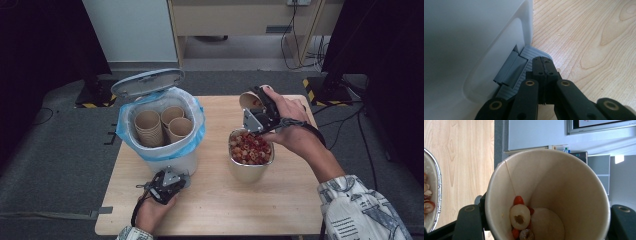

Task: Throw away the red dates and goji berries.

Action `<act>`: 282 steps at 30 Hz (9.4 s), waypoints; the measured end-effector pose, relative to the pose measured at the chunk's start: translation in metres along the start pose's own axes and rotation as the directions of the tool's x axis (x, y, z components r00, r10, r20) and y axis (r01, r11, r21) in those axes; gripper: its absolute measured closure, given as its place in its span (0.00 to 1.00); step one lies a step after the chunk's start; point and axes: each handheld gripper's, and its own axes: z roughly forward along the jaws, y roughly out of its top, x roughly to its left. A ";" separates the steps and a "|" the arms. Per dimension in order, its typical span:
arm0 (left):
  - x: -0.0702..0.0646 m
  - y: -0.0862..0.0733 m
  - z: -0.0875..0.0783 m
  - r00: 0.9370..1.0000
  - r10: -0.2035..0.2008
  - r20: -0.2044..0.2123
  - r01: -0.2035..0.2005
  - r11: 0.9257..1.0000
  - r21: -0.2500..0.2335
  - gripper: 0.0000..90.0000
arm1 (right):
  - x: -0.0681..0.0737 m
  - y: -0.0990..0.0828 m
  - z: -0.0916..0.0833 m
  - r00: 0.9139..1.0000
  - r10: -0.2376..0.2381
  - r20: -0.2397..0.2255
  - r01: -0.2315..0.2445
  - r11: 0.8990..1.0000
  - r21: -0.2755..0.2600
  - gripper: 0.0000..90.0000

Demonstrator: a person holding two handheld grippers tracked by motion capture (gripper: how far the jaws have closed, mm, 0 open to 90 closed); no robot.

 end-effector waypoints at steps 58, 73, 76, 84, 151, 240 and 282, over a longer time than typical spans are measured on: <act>0.000 0.000 0.000 1.000 0.000 0.002 0.000 1.000 0.000 1.00 | -0.051 0.029 0.004 0.842 0.504 -0.190 -0.537 0.816 -0.215 0.35; 0.000 0.000 0.000 1.000 0.000 0.002 0.000 1.000 0.000 1.00 | -0.057 0.032 0.007 0.793 0.565 -0.227 -0.608 0.760 -0.230 0.35; 0.000 0.000 0.000 1.000 0.000 0.003 0.000 1.000 0.000 1.00 | -0.059 0.033 0.007 0.782 0.576 -0.237 -0.622 0.749 -0.230 0.35; 0.000 0.000 0.000 1.000 0.000 0.003 0.000 1.000 0.000 1.00 | -0.063 0.038 0.008 0.746 0.610 -0.267 -0.665 0.706 -0.244 0.35; 0.000 0.000 0.000 1.000 0.000 0.003 0.000 1.000 0.000 1.00 | -0.042 0.113 0.037 0.547 0.613 -0.570 -0.831 0.479 -0.283 0.34; 0.000 0.000 0.000 1.000 0.001 0.004 -0.001 1.000 0.000 1.00 | 0.001 0.131 0.066 0.412 0.604 -0.682 -0.884 0.446 -0.139 0.33; 0.000 0.000 0.000 1.000 0.002 0.004 -0.002 1.000 0.001 1.00 | 0.000 0.139 0.069 0.339 0.633 -0.696 -0.913 0.401 -0.080 0.15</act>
